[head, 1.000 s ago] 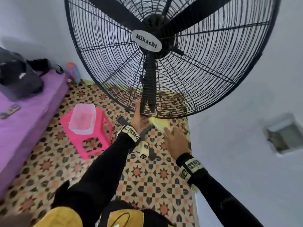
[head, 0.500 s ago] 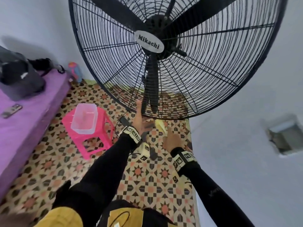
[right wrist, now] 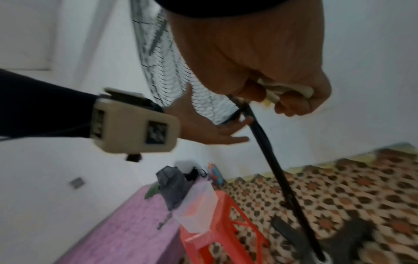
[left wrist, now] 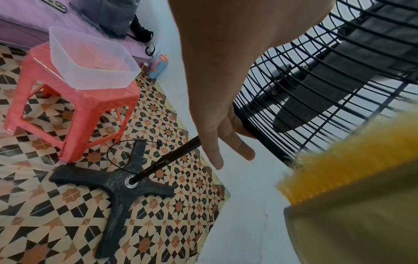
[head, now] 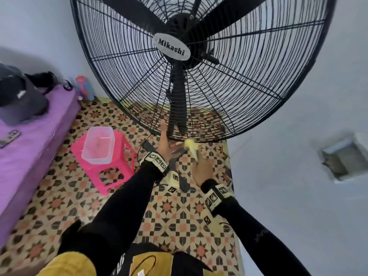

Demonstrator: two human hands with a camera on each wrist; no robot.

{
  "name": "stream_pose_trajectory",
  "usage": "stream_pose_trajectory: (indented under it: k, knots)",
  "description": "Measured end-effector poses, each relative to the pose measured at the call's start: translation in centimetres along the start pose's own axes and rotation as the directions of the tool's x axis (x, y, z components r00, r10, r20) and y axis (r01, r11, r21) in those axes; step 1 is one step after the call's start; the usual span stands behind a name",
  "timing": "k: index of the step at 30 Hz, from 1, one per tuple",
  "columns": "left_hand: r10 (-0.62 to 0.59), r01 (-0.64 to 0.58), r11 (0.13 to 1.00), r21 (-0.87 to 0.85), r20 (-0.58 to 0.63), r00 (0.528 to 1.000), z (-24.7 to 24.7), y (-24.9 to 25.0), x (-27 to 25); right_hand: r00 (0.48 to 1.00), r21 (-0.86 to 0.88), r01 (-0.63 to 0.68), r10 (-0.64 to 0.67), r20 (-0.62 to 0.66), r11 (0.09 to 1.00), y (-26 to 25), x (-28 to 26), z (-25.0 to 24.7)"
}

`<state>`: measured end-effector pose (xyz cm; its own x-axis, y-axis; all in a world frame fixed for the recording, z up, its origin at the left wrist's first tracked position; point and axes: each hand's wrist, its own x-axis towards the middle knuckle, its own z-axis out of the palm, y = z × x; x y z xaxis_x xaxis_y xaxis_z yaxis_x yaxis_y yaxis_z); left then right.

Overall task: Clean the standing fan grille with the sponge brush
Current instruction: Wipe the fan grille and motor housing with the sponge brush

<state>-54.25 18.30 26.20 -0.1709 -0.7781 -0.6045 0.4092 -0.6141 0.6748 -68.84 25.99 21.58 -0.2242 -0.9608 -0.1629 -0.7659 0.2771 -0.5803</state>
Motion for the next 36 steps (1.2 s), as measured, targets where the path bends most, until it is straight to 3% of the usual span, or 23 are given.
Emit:
stream_pose_trajectory:
  k: [4, 5, 9, 10, 13, 15, 18, 20, 22, 25, 27, 29, 31, 33, 34, 36]
  knots:
    - [-0.020, 0.020, 1.000, 0.001, 0.023, 1.000, -1.0, -0.5, 2.0, 0.980, 0.051, 0.199, -0.198, -0.025, 0.979, -1.0, -3.8, 0.4]
    - [-0.035, 0.035, 0.999, 0.013, 0.012, 0.999, -1.0, -0.4, 1.6, 0.983, 0.021, 0.180, -0.179, -0.035, 0.983, -0.3, -3.3, 1.0]
    - [0.008, -0.007, 1.000, 0.029, -0.040, 0.999, -0.3, 0.0, -0.2, 0.994, -0.060, -0.106, 0.108, 0.031, 0.993, 0.3, 0.7, 0.7]
    - [0.014, -0.013, 0.999, 0.033, -0.028, 1.000, -0.3, 0.1, -0.1, 0.995, -0.044, -0.091, 0.092, 0.030, 0.995, -0.3, 0.3, 0.3]
    - [0.007, -0.006, 0.999, 0.040, -0.024, 1.000, -0.5, 0.4, 0.5, 0.986, 0.013, 0.165, -0.165, -0.012, 0.986, -0.7, -3.0, 0.0]
    - [0.015, -0.016, 0.999, 0.046, 0.006, 1.000, -0.9, 0.0, 0.9, 0.985, 0.022, 0.172, -0.171, -0.021, 0.985, 0.0, -3.4, 0.1]
    - [0.010, -0.009, 1.000, -0.010, 0.072, 0.997, -1.2, -0.6, 1.5, 0.996, 0.079, -0.089, 0.091, -0.018, 0.993, -0.1, -1.7, -1.1]
    - [0.005, -0.002, 0.999, -0.043, 0.085, 0.996, -1.1, -0.9, 1.7, 0.983, 0.212, -0.134, 0.157, -0.094, 0.968, 1.1, -0.9, -1.3]
    - [-0.008, 0.012, 0.999, -0.032, 0.125, 0.992, -0.9, -1.3, 2.5, 0.933, 0.411, -0.171, 0.282, -0.224, 0.895, 1.6, -1.1, -1.8]
    - [0.004, -0.001, 1.000, -0.017, 0.151, 0.989, -0.7, -1.3, 2.8, 0.801, 0.653, -0.033, 0.411, -0.436, 0.757, 1.1, -0.9, -4.3]
    - [0.020, -0.033, 0.996, 0.082, 0.157, 0.987, -0.9, -1.6, 3.5, 0.754, 0.724, 0.017, 0.466, -0.462, 0.690, -0.8, -0.5, -6.2]
    - [0.013, -0.078, 0.943, 0.324, 0.197, 0.980, -1.3, -2.2, 3.9, 0.802, 0.670, -0.153, 0.488, -0.344, 0.726, -3.0, -0.7, -6.8]
    - [0.018, -0.117, 0.908, 0.403, 0.241, 0.970, -1.8, -2.6, 5.2, 0.883, 0.457, -0.359, 0.455, -0.117, 0.814, -5.0, -2.0, -5.8]
    - [0.022, -0.157, 0.862, 0.482, 0.275, 0.961, -2.0, -1.4, 4.4, 0.919, 0.408, -0.381, 0.387, 0.073, 0.830, -5.8, -3.0, -4.5]
    - [0.038, -0.171, 0.864, 0.474, 0.277, 0.960, -2.1, -0.8, 4.0, 0.926, 0.409, -0.365, 0.372, 0.064, 0.836, -6.3, -3.6, -4.5]
    - [-0.033, -0.062, 0.926, 0.372, 0.245, 0.969, -2.2, 0.0, 4.1, 0.912, 0.445, -0.310, 0.395, -0.109, 0.840, -6.4, -3.6, -5.7]
